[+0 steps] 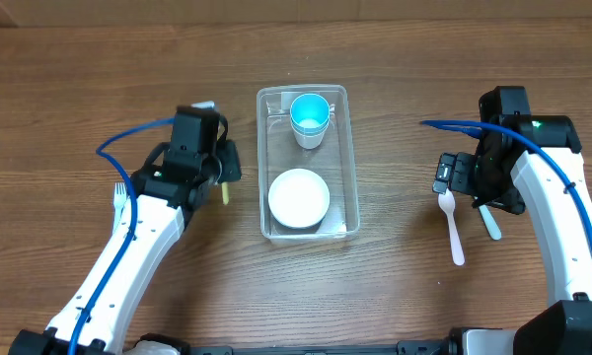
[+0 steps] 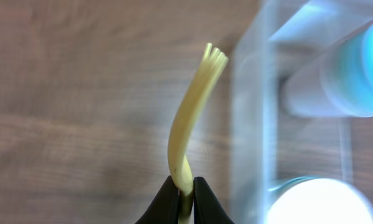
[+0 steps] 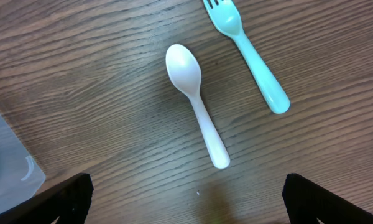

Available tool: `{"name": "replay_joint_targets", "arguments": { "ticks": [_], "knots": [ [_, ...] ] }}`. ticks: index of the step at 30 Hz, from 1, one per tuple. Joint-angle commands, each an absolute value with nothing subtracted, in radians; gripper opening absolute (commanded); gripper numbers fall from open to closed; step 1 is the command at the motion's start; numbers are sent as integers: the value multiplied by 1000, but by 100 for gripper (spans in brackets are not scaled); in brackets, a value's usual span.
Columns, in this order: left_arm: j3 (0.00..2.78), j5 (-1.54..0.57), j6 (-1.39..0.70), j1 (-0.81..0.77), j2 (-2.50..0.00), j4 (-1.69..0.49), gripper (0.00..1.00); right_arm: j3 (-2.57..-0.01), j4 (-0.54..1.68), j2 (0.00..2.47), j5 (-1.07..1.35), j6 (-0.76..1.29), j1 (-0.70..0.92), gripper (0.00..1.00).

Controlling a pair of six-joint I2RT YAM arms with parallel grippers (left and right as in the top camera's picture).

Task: Pack container
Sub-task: 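Drop the yellow fork into the container's left side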

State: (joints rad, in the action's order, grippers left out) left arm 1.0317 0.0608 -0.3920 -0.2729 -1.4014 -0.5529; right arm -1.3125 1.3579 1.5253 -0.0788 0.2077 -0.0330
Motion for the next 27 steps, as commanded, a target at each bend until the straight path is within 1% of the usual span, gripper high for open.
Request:
{"name": "replay_joint_targets", "arguments": {
  "ticks": [1,4,6,9,13,17,18,19,20,21,23,27],
  "knots": [
    [1136,62,-364,-363,-1374,-531,7,-1314,1354,1517,-85,205,-37,100],
    [1137,63,-406,-439,-1377,-460,8,-1314,1354,1517,-85,205,-37,100],
    [1137,63,-434,-460,-1382,-430,8,-1314,1354,1517,-85,205,-37,100],
    [1136,62,-469,-466,-1425,-399,8,-1314,1354,1517,-85,205,-37,100],
    [1136,58,-484,-466,-1551,-336,8,-1314,1354,1517,-85,205,-37,100],
    [1136,63,-483,-466,-1589,-327,9,-1314,1354,1517,-85,205,-37,100],
    [1136,64,-478,-466,-1588,-326,15,-1314,1354,1517,-85,205,-37,100],
    [1138,78,-478,-463,-1588,-324,49,-1314,1354,1517,-85,205,-37,100],
    [1145,92,-472,-462,-1588,-329,71,-1314,1354,1517,-85,205,-37,100],
    [1158,103,-471,-458,-1588,-343,88,-1314,1354,1517,-85,205,-37,100],
    [1222,117,-471,-434,-1581,-432,98,-1314,1354,1517,-85,205,-37,100],
    [1348,139,-425,-340,-1532,-648,100,-1314,1354,1517,-85,205,-37,100]
  ]
}}
